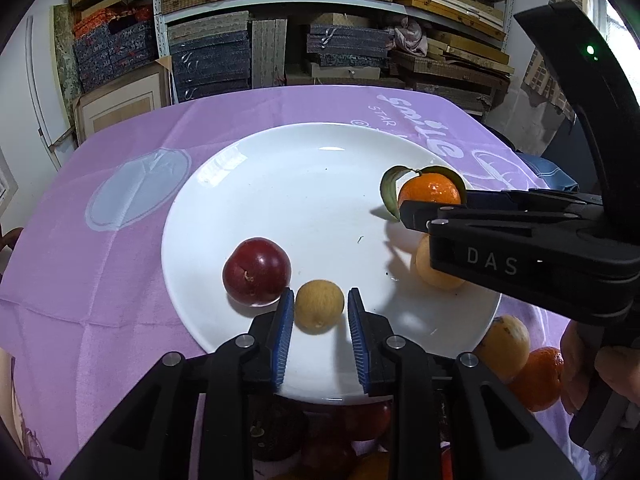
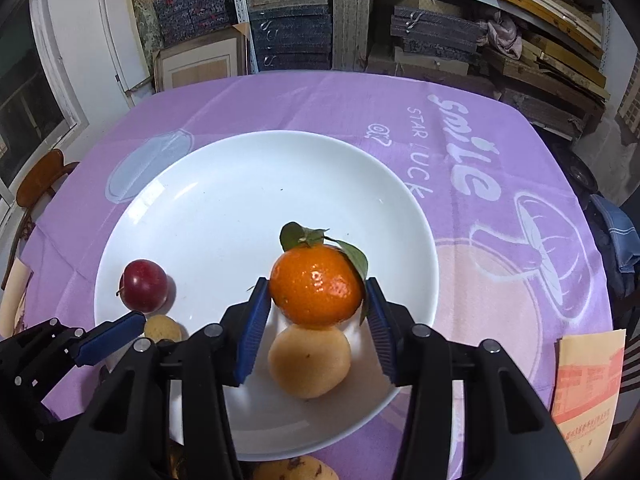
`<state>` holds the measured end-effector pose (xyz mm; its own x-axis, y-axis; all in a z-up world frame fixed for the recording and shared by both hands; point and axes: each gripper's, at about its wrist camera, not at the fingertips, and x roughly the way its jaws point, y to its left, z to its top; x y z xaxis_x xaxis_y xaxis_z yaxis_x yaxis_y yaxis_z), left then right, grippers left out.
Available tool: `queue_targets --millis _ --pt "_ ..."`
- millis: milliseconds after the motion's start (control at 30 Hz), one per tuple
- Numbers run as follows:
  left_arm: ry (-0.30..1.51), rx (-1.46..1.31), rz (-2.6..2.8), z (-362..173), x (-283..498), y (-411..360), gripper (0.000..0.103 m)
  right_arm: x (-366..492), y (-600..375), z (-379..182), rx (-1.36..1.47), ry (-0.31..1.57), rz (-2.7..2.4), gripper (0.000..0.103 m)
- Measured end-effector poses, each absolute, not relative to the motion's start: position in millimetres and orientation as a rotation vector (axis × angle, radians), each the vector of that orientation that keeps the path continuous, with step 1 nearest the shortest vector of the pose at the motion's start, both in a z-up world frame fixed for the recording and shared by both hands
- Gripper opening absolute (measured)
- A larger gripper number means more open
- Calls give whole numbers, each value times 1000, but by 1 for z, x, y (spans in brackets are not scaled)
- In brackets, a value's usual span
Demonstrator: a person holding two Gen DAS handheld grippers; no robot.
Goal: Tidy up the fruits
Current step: 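Set tan fruit and mandarin on the white plate, opening both tools, then move the left tool to the red tomato and grasp it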
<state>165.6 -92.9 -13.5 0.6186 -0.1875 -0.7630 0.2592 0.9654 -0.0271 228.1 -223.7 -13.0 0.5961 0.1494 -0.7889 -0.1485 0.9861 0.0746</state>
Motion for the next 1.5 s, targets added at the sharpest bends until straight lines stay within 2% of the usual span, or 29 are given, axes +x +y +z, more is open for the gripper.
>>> queue_targets --millis 67,133,267,433,600,700,833,1200,1500 --pt "863 86 -254 -14 166 -92 43 226 -226 -9 -4 896 158 50" --pt "844 81 -240 -11 164 -90 59 222 -230 -1 14 869 150 59" --pt "813 79 -227 -3 156 -86 64 201 -244 19 70 808 151 60" --pt "767 74 -198 11 135 -72 71 148 -258 43 94 680 118 81" --pt "766 72 -181 13 108 -56 73 92 -271 46 117 618 94 88" --pt "770 61 -168 8 86 -41 79 58 -279 37 150 586 75 95" --pt "801 35 -166 -4 60 -23 80 19 -289 23 182 546 40 97" --pt "795 105 -272 -19 -7 -36 80 -25 -288 -6 185 560 38 98" --pt "817 105 -360 -34 -8 -53 80 -21 -289 -5 188 567 33 98"
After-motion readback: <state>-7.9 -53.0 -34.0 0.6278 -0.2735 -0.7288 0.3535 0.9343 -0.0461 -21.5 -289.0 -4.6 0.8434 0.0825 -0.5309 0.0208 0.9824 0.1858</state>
